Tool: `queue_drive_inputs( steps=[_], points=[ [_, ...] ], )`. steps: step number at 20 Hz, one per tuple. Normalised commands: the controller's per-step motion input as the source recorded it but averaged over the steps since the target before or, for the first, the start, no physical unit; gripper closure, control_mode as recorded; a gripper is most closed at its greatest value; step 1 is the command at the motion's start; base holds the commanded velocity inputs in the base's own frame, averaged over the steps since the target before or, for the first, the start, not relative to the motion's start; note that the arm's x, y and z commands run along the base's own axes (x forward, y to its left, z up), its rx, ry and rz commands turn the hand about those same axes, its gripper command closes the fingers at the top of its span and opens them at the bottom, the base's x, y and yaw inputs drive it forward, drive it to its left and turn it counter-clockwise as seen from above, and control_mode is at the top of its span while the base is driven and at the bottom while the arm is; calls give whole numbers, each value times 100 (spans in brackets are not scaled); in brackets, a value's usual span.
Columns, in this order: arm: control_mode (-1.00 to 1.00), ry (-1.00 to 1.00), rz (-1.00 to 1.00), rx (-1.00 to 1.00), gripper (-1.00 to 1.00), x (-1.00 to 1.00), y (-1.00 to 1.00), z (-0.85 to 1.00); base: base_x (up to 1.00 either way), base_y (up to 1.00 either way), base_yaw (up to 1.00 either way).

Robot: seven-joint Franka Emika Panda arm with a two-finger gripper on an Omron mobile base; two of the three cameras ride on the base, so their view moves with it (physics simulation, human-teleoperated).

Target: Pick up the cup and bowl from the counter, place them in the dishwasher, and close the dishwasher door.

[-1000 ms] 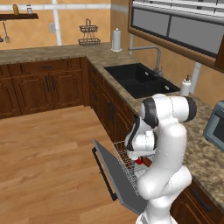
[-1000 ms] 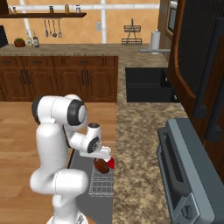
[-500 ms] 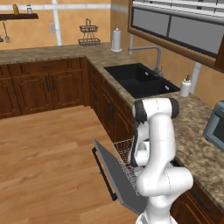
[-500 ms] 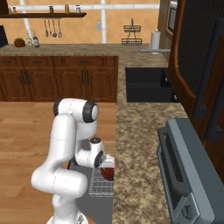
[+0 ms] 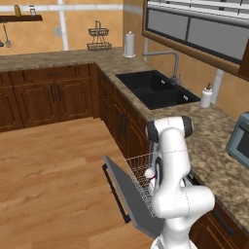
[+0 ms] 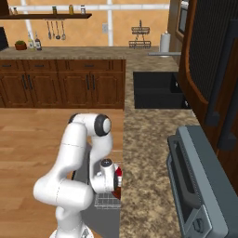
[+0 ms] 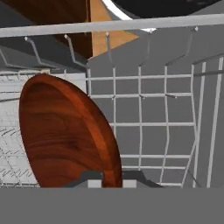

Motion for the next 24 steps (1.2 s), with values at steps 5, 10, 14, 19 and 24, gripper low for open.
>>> queue_drive_inputs(
  steps=[5, 10, 14, 19, 24],
  points=[
    [-100, 0, 0, 0, 100, 21, 32, -31, 0, 0, 0],
    [-100, 0, 0, -1, 100, 28, 40, -43, 0, 0, 0],
    [-100, 12, 6, 0, 100, 33, 11, -59, 0, 0, 0],
    [-100, 4, 5, 0, -100, 7, 4, -14, 0, 0, 0],
    [-100, 3, 0, -1, -100, -15, 40, 64, 0, 0, 0]
  ],
)
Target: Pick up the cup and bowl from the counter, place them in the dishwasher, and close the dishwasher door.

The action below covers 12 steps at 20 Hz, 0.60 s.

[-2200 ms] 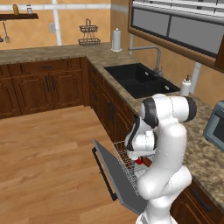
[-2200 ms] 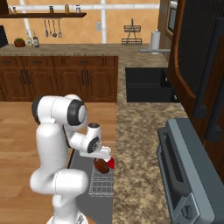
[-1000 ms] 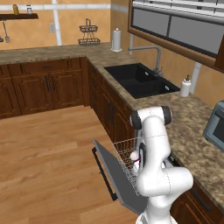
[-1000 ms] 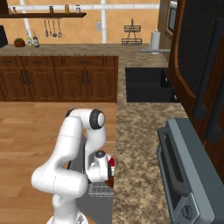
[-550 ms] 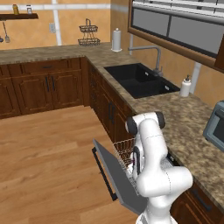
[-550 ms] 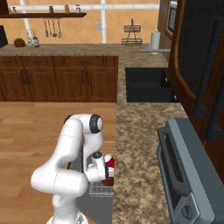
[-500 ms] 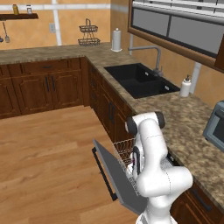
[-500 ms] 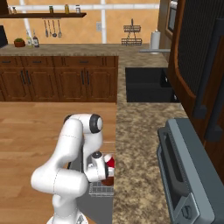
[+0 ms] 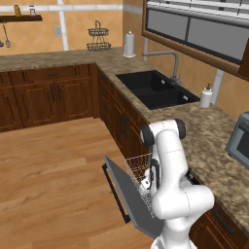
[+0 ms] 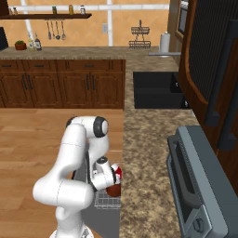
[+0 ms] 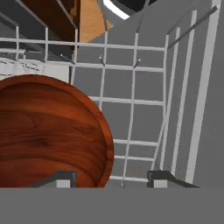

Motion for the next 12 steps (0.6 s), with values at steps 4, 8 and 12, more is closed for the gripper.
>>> queue_drive_inputs(
  steps=[4, 8, 12],
  points=[
    [-100, -1, -1, -1, -100, -30, 17, 99, 0, 0, 0],
    [-100, -18, -6, 0, -100, -34, 5, 100, 0, 0, 0],
    [-100, -21, -6, 0, -100, -18, 21, 100, 0, 0, 0]
  ],
)
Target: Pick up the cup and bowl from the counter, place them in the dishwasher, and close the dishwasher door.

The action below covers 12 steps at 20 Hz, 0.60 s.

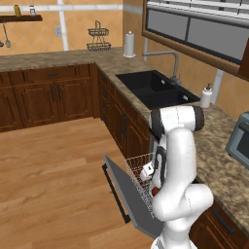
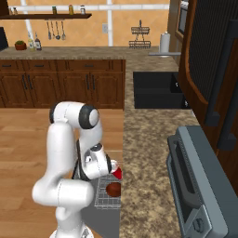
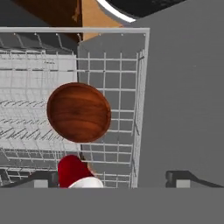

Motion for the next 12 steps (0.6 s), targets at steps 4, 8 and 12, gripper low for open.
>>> queue_drive_inputs(
  steps=[4, 8, 12],
  points=[
    [-100, -29, -1, 4, -100, -13, 42, 100, 0, 0, 0],
    [-100, -17, -6, 2, -100, -2, 25, 100, 0, 0, 0],
    [-100, -5, -6, 1, -100, -1, 19, 100, 0, 0, 0]
  ],
)
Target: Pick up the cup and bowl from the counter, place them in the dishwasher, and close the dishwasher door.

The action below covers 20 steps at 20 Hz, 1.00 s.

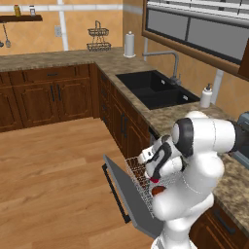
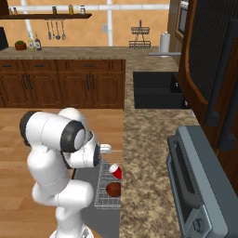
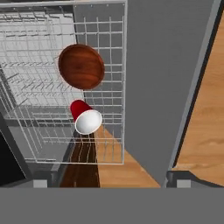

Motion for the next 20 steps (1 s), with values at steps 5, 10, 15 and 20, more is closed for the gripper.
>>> queue_drive_inputs(
  steps=[5, 10, 15, 20],
  points=[
    [-100, -1, -8, 0, -100, -14, 6, 100, 0, 0, 0],
    [-100, 17, -6, 0, -100, -12, 0, 100, 0, 0, 0],
    [-100, 27, -2, 0, -100, -17, -1, 100, 0, 0, 0],
    [-100, 36, 0, -1, -100, -57, -1, 91, 0, 0, 0]
  ],
)
